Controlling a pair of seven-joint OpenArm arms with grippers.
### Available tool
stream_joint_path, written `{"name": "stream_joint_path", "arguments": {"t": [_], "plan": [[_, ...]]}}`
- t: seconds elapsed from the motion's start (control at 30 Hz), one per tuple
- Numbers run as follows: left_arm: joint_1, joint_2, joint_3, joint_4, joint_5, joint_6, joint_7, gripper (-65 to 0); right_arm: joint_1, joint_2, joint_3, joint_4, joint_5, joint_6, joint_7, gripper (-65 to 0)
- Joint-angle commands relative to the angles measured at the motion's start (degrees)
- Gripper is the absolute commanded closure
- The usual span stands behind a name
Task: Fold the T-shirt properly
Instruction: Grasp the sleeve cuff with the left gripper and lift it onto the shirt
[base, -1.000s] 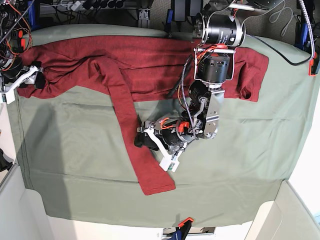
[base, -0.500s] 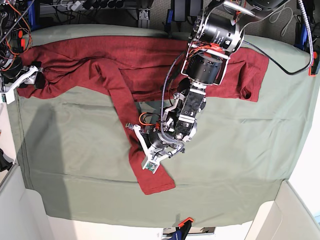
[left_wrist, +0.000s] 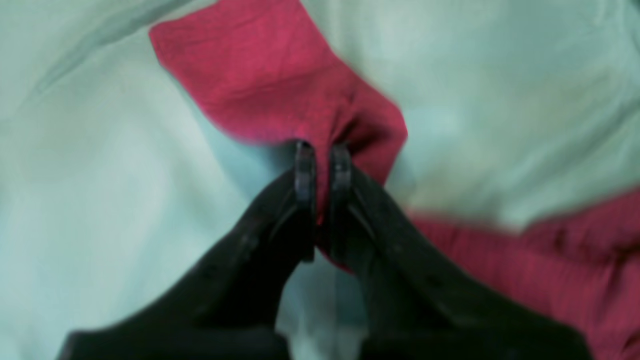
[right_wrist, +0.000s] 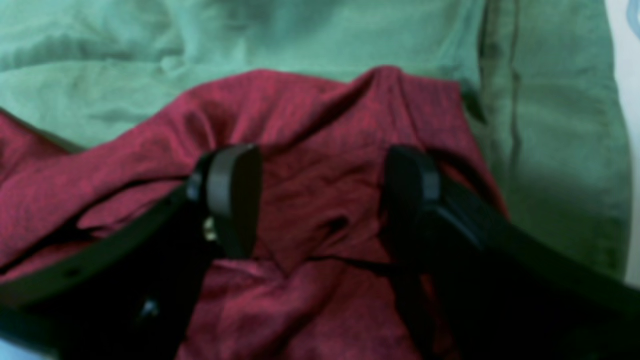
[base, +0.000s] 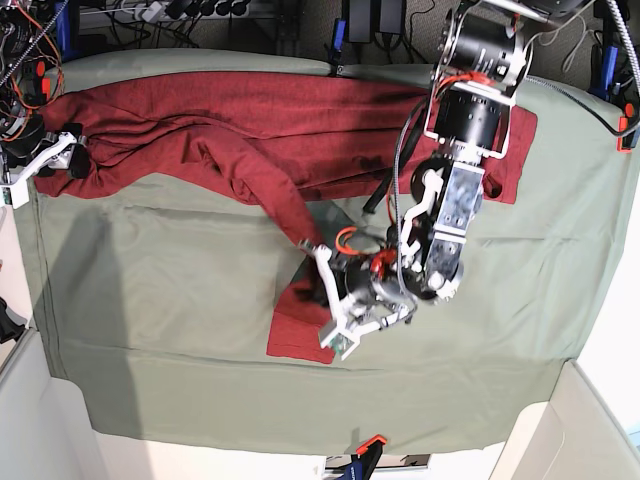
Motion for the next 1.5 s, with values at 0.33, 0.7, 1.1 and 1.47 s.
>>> {"name": "stream_joint_path", "arguments": {"t": [0.33,0.7,1.1,1.47], "plan": [[13.94,-13.53,-0.13,22.73,-2.51,-0.28,-0.63,0.0,0.44,1.22,0.52,1.03,0.37,0.48,1.7,-39.0],[26.47,-16.9,-10.67,33.73,-2.62,-0.15,0.26,0.0,0.46,1.25,0.52,1.01,-0.2,0.48,1.75,-39.0],[39.5,-16.85,-20.11,42.12,-4.31,-0.44,0.9,0.0,0.44,1.22,0.52,1.01,-0.22,0.48,1.77,-39.0],[43.67,-16.57,-20.11,42.14,-7.41,-1.16,-0.22,-37.0,0.46,1.22,0.5,1.01,-0.2,0.52,1.84,-39.0]]}}
